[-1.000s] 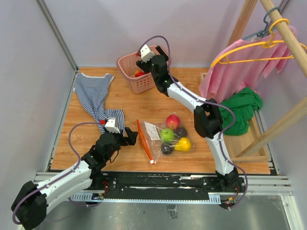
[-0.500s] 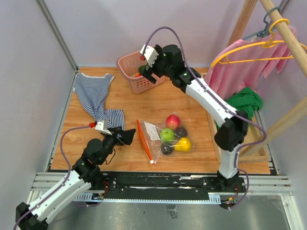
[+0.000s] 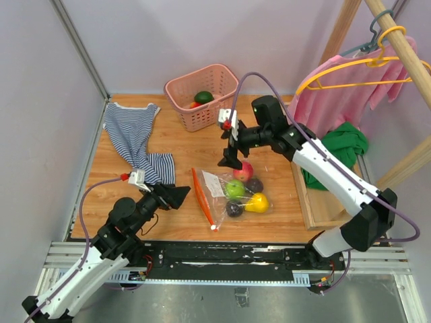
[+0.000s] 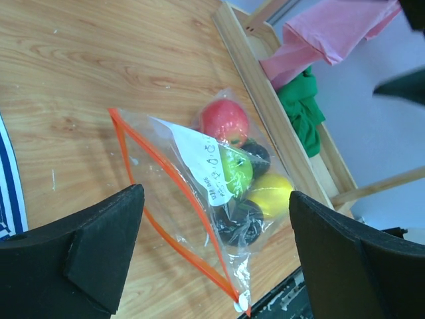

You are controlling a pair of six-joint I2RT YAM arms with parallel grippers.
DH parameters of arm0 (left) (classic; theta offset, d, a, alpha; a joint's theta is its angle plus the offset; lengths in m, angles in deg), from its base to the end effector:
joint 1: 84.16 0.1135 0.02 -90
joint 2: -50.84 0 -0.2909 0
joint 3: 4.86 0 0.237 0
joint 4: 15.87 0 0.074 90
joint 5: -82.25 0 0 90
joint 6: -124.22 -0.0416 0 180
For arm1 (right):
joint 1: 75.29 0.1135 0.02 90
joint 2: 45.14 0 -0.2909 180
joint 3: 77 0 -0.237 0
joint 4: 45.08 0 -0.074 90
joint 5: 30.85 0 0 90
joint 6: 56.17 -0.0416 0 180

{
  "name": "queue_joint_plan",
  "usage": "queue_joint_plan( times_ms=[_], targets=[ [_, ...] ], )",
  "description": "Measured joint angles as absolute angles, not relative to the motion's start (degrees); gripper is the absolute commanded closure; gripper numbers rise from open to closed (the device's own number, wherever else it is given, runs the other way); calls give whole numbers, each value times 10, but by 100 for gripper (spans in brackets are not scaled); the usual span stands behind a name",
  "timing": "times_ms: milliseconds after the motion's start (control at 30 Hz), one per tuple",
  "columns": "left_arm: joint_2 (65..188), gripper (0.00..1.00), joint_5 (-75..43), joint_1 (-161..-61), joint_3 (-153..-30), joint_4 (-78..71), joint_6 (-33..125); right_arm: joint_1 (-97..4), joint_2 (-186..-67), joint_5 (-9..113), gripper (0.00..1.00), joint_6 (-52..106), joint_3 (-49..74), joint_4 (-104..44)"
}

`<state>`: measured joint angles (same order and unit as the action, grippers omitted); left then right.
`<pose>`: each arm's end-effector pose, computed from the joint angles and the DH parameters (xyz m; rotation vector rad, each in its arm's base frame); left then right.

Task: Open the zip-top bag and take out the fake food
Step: Place the fake fruit in the bin, then pick up the fake fruit from the zipper food storage bag.

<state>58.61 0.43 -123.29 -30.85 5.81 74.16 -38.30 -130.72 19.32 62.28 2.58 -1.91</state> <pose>0.0595 -0.0408 0.2200 -0.1273 1.7108 -0.9313 0.2395 0.2138 0.4140 -1.4365 1.4403 0.8067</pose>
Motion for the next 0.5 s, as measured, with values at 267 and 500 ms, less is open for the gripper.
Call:
queue_joint_plan(
  times_ms=[267,500],
  targets=[
    [618,17,2,-1233,-330,97,759,-281,-1268,222,1,586,130,-5],
    [633,24,37,-1233,-330,140,793,-176,-1309,347,1,487,155,-36]
  ],
)
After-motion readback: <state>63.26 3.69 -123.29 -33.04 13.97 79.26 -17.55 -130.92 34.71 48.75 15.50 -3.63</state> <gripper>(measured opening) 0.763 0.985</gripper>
